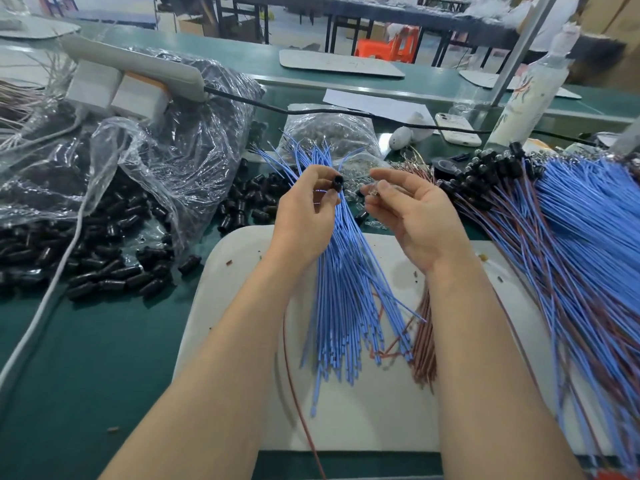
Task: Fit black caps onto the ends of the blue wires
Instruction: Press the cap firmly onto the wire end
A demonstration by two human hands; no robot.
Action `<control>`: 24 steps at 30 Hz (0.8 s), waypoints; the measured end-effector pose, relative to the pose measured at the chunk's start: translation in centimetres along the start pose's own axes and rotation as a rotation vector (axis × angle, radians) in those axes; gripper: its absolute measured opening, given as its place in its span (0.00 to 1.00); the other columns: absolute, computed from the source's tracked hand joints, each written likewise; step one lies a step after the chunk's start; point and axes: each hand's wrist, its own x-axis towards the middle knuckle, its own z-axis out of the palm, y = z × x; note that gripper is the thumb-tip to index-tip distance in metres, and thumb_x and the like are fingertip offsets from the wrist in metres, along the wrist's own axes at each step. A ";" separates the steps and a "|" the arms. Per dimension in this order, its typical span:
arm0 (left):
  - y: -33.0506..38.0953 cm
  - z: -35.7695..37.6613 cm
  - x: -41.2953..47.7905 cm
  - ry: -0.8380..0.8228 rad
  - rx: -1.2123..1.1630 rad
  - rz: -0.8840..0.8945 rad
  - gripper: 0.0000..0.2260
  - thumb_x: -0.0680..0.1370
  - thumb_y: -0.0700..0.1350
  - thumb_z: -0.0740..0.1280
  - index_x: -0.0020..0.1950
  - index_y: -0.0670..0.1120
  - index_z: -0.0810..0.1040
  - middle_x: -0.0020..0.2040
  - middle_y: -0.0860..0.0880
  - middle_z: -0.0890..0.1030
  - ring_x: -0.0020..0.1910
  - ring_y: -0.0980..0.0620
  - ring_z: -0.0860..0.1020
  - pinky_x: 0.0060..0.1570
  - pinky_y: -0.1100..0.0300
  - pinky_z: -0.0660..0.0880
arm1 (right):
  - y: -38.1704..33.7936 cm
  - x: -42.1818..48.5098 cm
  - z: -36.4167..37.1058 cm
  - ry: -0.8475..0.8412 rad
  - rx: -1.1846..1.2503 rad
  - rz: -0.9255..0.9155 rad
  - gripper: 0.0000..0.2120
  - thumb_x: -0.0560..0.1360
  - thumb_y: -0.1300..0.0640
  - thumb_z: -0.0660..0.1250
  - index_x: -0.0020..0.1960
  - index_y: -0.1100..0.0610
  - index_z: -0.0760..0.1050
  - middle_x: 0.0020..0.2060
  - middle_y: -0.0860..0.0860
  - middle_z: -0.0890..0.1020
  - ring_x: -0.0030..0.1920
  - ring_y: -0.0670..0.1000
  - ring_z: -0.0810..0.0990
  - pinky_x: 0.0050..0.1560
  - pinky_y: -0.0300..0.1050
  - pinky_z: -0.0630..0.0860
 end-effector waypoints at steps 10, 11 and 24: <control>0.2 0.0 -0.2 -0.043 0.097 0.063 0.08 0.79 0.36 0.60 0.55 0.45 0.74 0.48 0.52 0.79 0.48 0.54 0.77 0.45 0.72 0.71 | 0.5 -0.5 0.8 0.099 -0.508 -0.241 0.09 0.78 0.63 0.62 0.45 0.51 0.77 0.36 0.51 0.82 0.34 0.44 0.80 0.41 0.40 0.79; 0.1 0.1 -0.3 -0.046 0.104 0.069 0.08 0.79 0.36 0.60 0.55 0.46 0.74 0.48 0.52 0.79 0.48 0.55 0.77 0.44 0.74 0.71 | 0.6 -0.4 0.9 0.116 -0.584 -0.263 0.09 0.78 0.62 0.63 0.45 0.51 0.77 0.37 0.50 0.81 0.36 0.46 0.81 0.44 0.45 0.80; -0.1 0.5 -0.7 0.044 0.393 0.101 0.02 0.76 0.40 0.66 0.48 0.43 0.77 0.41 0.50 0.80 0.38 0.47 0.77 0.41 0.53 0.75 | 1.7 -0.9 2.7 0.205 -0.944 -0.497 0.08 0.75 0.53 0.68 0.46 0.59 0.78 0.38 0.53 0.81 0.40 0.54 0.78 0.47 0.52 0.75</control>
